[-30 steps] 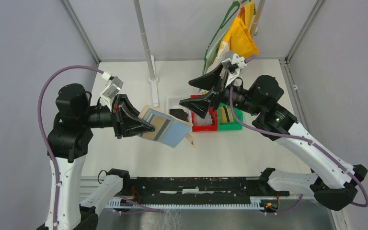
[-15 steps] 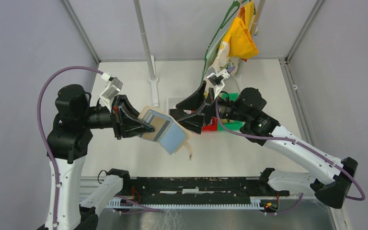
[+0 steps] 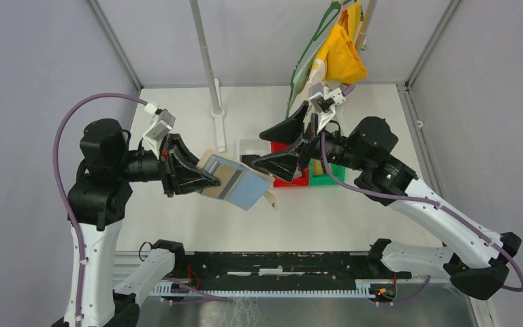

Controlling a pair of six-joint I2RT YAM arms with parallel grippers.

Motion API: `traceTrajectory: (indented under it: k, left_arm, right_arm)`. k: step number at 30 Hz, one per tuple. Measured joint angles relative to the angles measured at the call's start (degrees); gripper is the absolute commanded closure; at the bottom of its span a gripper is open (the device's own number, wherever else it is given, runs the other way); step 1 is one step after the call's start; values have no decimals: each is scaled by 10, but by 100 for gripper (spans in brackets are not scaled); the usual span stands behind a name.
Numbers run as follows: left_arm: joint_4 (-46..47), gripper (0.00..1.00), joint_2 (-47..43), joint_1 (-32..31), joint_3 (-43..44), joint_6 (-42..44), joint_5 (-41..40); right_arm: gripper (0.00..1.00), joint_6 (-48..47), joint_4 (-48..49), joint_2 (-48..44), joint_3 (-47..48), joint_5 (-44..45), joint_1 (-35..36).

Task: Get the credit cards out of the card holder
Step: Remove the credit card from the card holder.

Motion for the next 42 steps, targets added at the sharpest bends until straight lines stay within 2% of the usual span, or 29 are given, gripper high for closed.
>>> traceTrajectory:
  k: [8, 15, 17, 19, 21, 23, 25, 28, 31, 32, 36, 42]
  left_arm:
    - [0, 98, 1, 0, 0, 0, -4]
    - [0, 98, 2, 0, 0, 0, -11]
    - [0, 98, 2, 0, 0, 0, -13]
    - [0, 98, 3, 0, 1, 0, -14]
    - [0, 98, 5, 0, 2, 0, -14]
    - [0, 98, 7, 0, 2, 0, -14]
    - [0, 97, 8, 0, 3, 0, -14]
    - [-2, 81, 10, 0, 3, 0, -16]
    - [-2, 57, 12, 0, 3, 0, -16]
    - [-2, 52, 12, 0, 3, 0, -16]
    - [-2, 48, 12, 0, 3, 0, -15]
    - [-2, 51, 10, 0, 3, 0, -15]
  right_arm:
    - [2, 44, 53, -7, -47, -39, 7]
    - [24, 53, 61, 13, -53, -62, 33]
    - [32, 53, 61, 17, -53, -67, 36]
    - [45, 51, 62, 21, -53, -72, 37]
    - [66, 47, 63, 24, -53, -74, 38]
    - [80, 44, 64, 27, -53, -76, 38]
    - [89, 45, 67, 31, -53, -77, 40]
    - [95, 48, 75, 34, -55, -76, 41]
    - [100, 56, 98, 34, -66, -76, 41]
    - [100, 59, 104, 33, -70, -74, 41]
    - [100, 71, 110, 33, -77, -63, 41]
    - [100, 83, 106, 33, -77, -51, 41]
